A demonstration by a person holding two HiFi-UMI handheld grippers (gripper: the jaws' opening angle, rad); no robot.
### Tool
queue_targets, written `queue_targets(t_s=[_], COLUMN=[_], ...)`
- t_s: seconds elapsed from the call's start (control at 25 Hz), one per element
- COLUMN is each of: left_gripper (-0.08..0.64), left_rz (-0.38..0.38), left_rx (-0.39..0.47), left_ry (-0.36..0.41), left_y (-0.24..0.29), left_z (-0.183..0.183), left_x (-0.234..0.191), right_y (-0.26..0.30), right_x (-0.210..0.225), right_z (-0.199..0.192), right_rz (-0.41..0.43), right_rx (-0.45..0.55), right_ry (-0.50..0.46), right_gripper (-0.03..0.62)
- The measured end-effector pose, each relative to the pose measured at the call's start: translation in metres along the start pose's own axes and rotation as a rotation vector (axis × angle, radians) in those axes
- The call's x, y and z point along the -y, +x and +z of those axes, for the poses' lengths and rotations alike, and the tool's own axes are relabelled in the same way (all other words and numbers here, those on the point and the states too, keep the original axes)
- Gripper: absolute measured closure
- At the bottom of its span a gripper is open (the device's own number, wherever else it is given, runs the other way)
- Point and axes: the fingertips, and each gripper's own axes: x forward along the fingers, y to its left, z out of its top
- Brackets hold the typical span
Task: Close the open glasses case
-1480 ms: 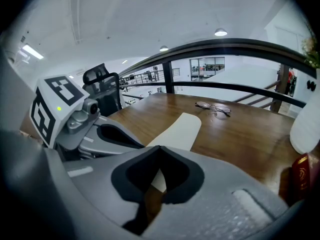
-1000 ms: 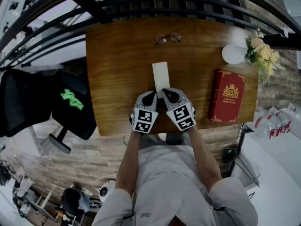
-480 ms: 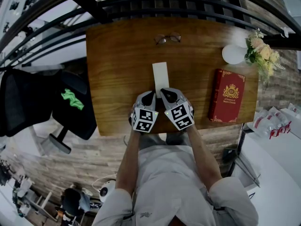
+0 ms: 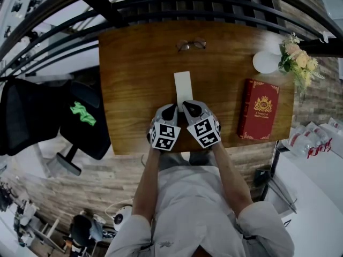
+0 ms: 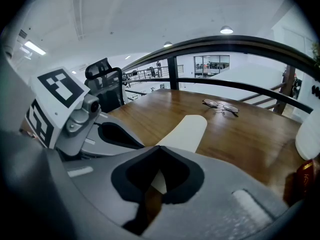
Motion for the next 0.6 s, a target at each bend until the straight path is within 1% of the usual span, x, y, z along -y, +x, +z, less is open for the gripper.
queue_targets(t_s=[0.08,0.28,0.44,0.6], left_gripper=[0.54,0.54,0.54,0.54], left_rz=[0.003,0.015,0.036,0.062], left_rx=[0.014,0.074,0.172,0.287], left_ry=[-0.002,-0.016,-0.007,0.005], left_y=[-0.001,-0.012,-0.036,-0.07], left_z=[0.002,0.017,0.047,0.082], left_x=[-0.002,-0.009,-0.02,-0.033], right_y=[-0.001,-0.013,-0.037,-0.07], right_x=[0.001,0.002,0.012,0.024], right_z=[0.001,0.015,0.033,0.063], right_rz=[-0.004,-0.005,-0.042,-0.098], right_rx=[0.006,0.067,0.127,0.218], right_ry=[0.001,0.021,0.023,0.02], right_gripper=[0.589,0.589,0.589,0.589])
